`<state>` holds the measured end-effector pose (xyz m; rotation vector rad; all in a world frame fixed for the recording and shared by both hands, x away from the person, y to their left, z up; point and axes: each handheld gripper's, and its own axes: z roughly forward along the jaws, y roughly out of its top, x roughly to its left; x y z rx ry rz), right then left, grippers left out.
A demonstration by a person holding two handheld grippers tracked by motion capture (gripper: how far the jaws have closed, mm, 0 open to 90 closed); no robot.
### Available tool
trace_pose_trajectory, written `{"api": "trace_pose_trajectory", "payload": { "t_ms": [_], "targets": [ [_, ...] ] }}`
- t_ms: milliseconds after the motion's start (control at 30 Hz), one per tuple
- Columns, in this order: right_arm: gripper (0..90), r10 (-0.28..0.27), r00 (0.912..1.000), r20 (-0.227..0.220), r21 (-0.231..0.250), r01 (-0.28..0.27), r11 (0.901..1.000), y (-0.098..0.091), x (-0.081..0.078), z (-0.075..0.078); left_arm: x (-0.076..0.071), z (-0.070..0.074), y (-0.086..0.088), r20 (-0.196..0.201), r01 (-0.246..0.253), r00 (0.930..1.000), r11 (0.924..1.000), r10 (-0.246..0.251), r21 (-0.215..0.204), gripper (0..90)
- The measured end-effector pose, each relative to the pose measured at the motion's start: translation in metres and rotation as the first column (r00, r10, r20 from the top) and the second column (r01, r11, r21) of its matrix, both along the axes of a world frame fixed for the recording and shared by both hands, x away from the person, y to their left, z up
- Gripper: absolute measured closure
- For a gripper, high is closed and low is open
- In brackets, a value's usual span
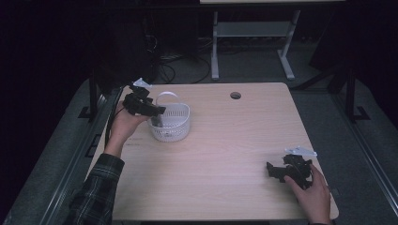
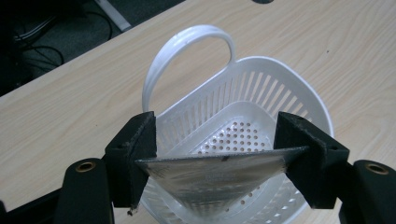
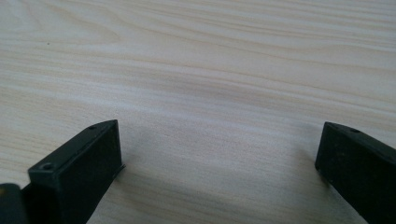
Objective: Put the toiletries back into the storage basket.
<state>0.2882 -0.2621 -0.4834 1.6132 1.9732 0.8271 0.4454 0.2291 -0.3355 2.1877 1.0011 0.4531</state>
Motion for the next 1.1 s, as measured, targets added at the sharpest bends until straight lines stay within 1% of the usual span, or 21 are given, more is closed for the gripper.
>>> {"api": "trace_pose_trajectory", "payload": {
  "t_ms": [233, 333, 400, 533, 567, 667, 833, 967, 1033, 1100],
  "targets": [
    [0.0, 0.0, 1.0, 0.0, 0.0, 0.0, 1.0, 0.0, 0.0, 0.0, 0.002, -0.011, -0.001, -0.013, -0.012, 0.9998, 0.9999, 0.012, -0.007, 29.7],
    [0.0, 0.0, 1.0, 0.0, 0.0, 0.0, 1.0, 0.0, 0.0, 0.0, 0.003, -0.016, -0.001, -0.02, -0.011, 0.9997, 0.9999, 0.01, -0.01, 29.7],
    [0.0, 0.0, 1.0, 0.0, 0.0, 0.0, 1.0, 0.0, 0.0, 0.0, 0.004, -0.018, -0.002, -0.032, -0.01, 0.9994, 0.9999, 0.01, -0.008, 29.7],
    [0.0, 0.0, 1.0, 0.0, 0.0, 0.0, 1.0, 0.0, 0.0, 0.0, 0.004, -0.022, -0.002, -0.038, -0.01, 0.9992, 0.9999, 0.009, -0.011, 29.6],
    [0.0, 0.0, 1.0, 0.0, 0.0, 0.0, 1.0, 0.0, 0.0, 0.0, 0.003, -0.023, -0.002, -0.031, -0.01, 0.9995, 0.9998, 0.01, -0.019, 29.6],
    [0.0, 0.0, 1.0, 0.0, 0.0, 0.0, 1.0, 0.0, 0.0, 0.0, 0.003, -0.023, -0.002, -0.033, -0.015, 0.9994, 0.9996, 0.014, -0.024, 29.6],
    [0.0, 0.0, 1.0, 0.0, 0.0, 0.0, 1.0, 0.0, 0.0, 0.0, 0.002, -0.023, -0.002, -0.029, -0.008, 0.9996, 0.9998, 0.008, -0.019, 29.2],
    [0.0, 0.0, 1.0, 0.0, 0.0, 0.0, 1.0, 0.0, 0.0, 0.0, 0.003, -0.024, -0.001, -0.028, -0.017, 0.9995, 0.9995, 0.016, -0.027, 28.4],
    [0.0, 0.0, 1.0, 0.0, 0.0, 0.0, 1.0, 0.0, 0.0, 0.0, 0.002, -0.023, 0.0, -0.022, -0.016, 0.9996, 0.9996, 0.016, -0.023, 25.4],
    [0.0, 0.0, 1.0, 0.0, 0.0, 0.0, 1.0, 0.0, 0.0, 0.0, 0.001, -0.022, -0.001, -0.014, -0.013, 0.9998, 0.9998, 0.013, -0.016, 20.4]
  ]
}}
